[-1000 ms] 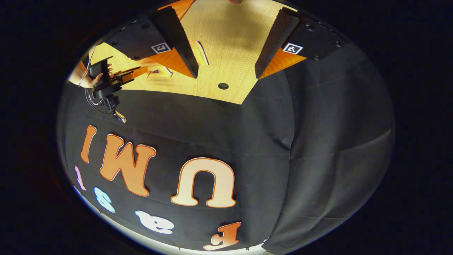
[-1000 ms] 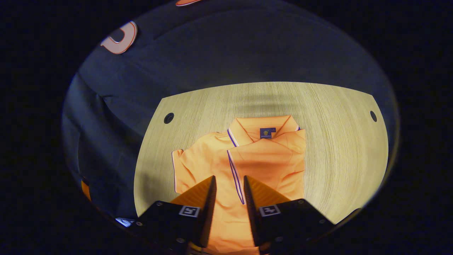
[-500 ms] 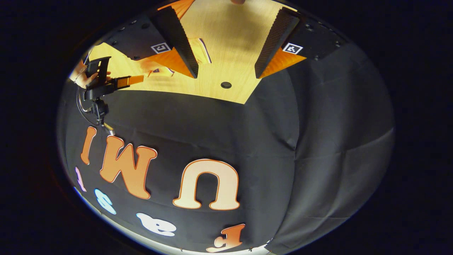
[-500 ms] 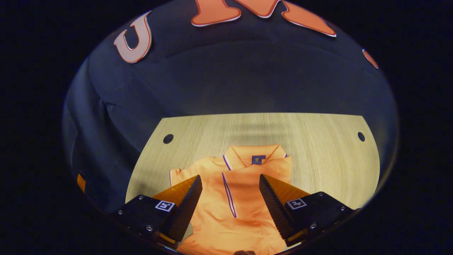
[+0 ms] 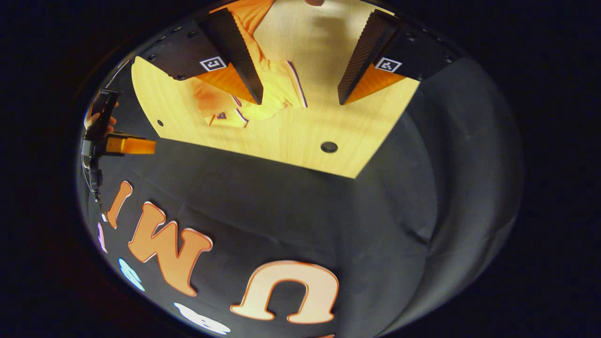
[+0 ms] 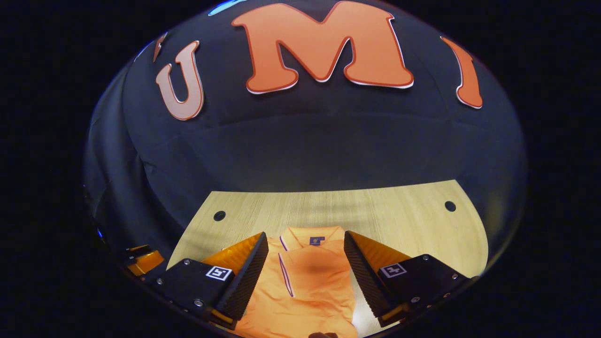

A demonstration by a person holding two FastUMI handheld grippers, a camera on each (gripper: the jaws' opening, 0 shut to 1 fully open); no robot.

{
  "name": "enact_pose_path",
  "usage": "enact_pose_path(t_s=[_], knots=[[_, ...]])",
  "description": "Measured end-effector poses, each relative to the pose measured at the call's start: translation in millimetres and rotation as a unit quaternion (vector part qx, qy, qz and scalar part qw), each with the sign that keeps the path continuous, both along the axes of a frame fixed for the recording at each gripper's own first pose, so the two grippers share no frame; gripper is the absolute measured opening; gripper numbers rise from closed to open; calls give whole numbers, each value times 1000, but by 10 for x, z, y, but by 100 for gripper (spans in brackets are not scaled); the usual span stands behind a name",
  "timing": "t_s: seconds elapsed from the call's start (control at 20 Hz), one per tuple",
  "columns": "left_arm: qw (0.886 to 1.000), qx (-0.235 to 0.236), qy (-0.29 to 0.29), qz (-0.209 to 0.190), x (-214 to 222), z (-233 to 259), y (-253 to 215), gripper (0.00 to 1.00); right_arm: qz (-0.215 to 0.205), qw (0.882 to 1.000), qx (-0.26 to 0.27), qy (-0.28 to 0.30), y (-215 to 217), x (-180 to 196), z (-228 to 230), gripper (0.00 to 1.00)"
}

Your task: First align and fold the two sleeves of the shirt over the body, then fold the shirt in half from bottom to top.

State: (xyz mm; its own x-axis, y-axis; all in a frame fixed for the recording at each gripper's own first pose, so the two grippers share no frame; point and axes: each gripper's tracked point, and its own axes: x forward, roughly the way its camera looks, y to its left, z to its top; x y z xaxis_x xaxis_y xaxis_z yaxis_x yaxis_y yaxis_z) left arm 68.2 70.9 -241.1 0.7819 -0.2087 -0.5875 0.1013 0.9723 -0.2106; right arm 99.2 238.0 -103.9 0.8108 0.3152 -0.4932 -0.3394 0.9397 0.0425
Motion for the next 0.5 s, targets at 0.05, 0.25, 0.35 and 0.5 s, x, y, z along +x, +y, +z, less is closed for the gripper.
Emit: enact_pose_path(t_s=[0.05,0.25,0.35,0.5], knots=[[1000,-3,20,-6,49,-121,-54,99,-3,1000,-3,-4,-45,-14,28,98],[994,21,99,-31,257,-703,-183,98,1,1000,-10,-19,-303,-93,163,99],[989,33,139,-40,321,-932,-264,99,-3,999,-18,-27,-445,-128,217,99],[982,33,181,-42,456,-1125,-332,98,1,1000,-11,-24,-580,-216,250,99]])
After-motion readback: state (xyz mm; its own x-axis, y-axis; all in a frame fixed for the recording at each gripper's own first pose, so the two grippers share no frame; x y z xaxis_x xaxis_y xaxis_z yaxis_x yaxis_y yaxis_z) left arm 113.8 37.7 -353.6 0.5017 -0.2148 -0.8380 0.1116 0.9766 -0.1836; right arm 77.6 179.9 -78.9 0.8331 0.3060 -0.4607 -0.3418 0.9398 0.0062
